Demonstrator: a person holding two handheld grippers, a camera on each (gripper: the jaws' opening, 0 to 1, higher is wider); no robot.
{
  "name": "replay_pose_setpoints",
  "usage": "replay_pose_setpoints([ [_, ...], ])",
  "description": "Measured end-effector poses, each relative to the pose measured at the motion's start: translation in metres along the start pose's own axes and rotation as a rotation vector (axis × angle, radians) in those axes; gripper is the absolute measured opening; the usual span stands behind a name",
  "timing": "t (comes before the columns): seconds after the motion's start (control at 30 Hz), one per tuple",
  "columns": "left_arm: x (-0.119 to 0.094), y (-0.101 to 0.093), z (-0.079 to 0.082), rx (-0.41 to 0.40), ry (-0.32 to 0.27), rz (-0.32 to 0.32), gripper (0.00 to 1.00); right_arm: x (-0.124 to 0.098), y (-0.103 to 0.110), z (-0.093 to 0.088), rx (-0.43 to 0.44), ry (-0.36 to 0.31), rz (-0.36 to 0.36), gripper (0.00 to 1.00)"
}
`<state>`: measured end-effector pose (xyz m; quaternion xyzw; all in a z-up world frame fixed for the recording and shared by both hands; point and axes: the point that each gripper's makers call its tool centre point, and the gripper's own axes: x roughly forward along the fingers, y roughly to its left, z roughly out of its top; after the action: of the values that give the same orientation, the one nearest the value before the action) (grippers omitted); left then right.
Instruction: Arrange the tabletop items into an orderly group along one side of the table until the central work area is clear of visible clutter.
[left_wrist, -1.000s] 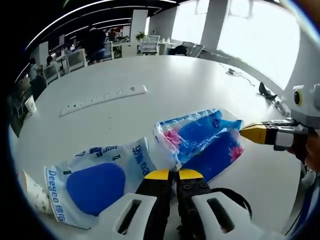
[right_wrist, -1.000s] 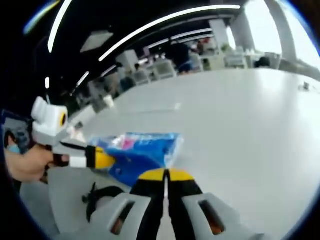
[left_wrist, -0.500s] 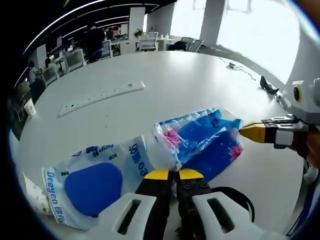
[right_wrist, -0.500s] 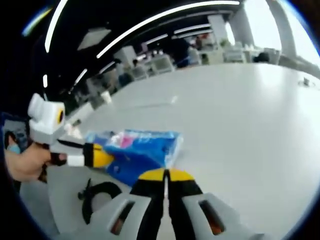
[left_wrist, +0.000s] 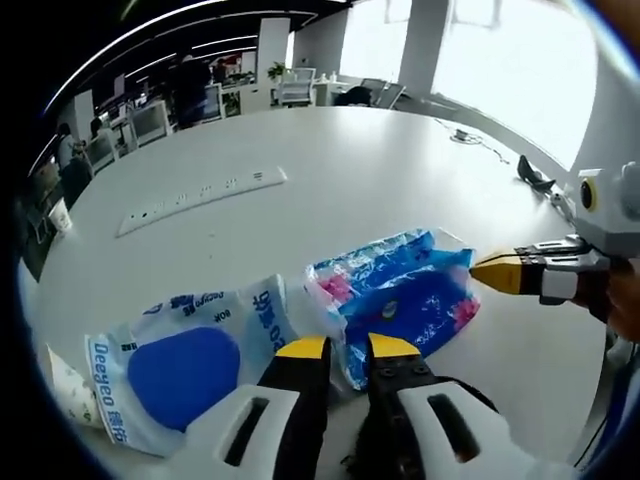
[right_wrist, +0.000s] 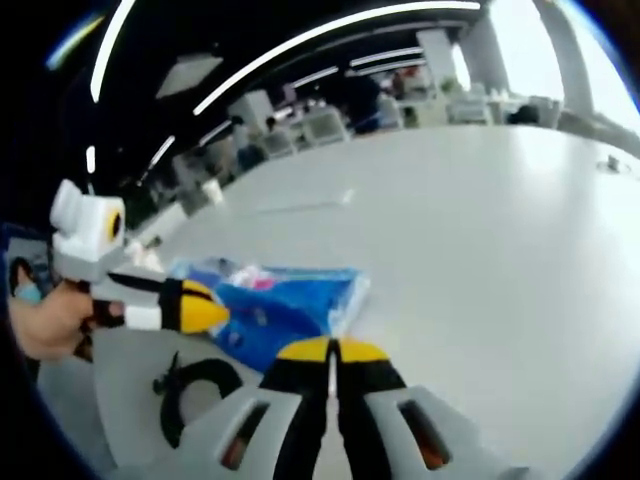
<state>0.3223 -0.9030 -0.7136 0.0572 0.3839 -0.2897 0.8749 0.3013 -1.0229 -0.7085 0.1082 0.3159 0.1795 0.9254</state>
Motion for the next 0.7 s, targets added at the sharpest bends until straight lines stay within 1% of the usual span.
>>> replay_pose_setpoints([
  [0.1, -0.001, 0.0, 0.001, 0.0, -0.006, 0.0, 0.15, 0.0, 0.003, -0.001, -0.033, -0.002, 0.009, 0.01],
  [0.13, -0.002, 0.0, 0.001, 0.002, -0.009, 0.001, 0.14, 0.0, 0.004, 0.0, -0.04, -0.004, 0.012, 0.04],
  [0.2, -0.005, 0.0, 0.004, 0.007, -0.021, 0.001, 0.14, 0.001, 0.003, 0.0, -0.04, -0.015, 0.0, 0.2],
  [0.23, -0.005, 0.0, 0.004, 0.008, -0.024, -0.004, 0.14, 0.001, -0.001, 0.001, -0.059, -0.023, -0.032, 0.28],
  [0.27, -0.005, -0.003, 0.004, 0.014, -0.024, -0.021, 0.15, 0.001, -0.003, 0.002, -0.079, -0.034, -0.048, 0.37],
  [0.33, -0.005, -0.003, 0.005, 0.035, -0.031, -0.029, 0.18, 0.001, -0.004, 0.004, -0.078, -0.054, -0.054, 0.49],
  [0.37, -0.007, -0.002, 0.005, 0.049, -0.04, -0.024, 0.22, 0.002, -0.004, 0.005, -0.068, -0.061, -0.05, 0.53],
  [0.43, -0.01, -0.001, 0.008, 0.046, -0.059, -0.025, 0.27, 0.003, -0.004, 0.007, -0.067, -0.072, -0.046, 0.6],
  [0.5, -0.013, 0.0, 0.015, 0.04, -0.097, -0.025, 0.39, 0.003, -0.004, 0.011, -0.08, -0.096, -0.051, 0.69],
  [0.53, -0.014, 0.0, 0.017, 0.045, -0.111, -0.021, 0.46, 0.003, -0.004, 0.014, -0.081, -0.117, -0.057, 0.78],
  [0.57, -0.015, -0.001, 0.021, 0.046, -0.136, -0.022, 0.57, 0.003, -0.004, 0.015, -0.08, -0.124, -0.058, 0.83],
  [0.63, -0.016, -0.002, 0.026, 0.049, -0.165, -0.025, 0.75, 0.002, -0.004, 0.018, -0.075, -0.14, -0.06, 0.91],
  [0.67, -0.017, -0.001, 0.029, 0.053, -0.187, -0.014, 0.86, 0.001, -0.003, 0.019, -0.076, -0.147, -0.06, 0.93],
  [0.7, -0.019, 0.001, 0.03, 0.069, -0.194, 0.003, 0.92, 0.0, -0.004, 0.019, -0.082, -0.15, -0.067, 0.93],
])
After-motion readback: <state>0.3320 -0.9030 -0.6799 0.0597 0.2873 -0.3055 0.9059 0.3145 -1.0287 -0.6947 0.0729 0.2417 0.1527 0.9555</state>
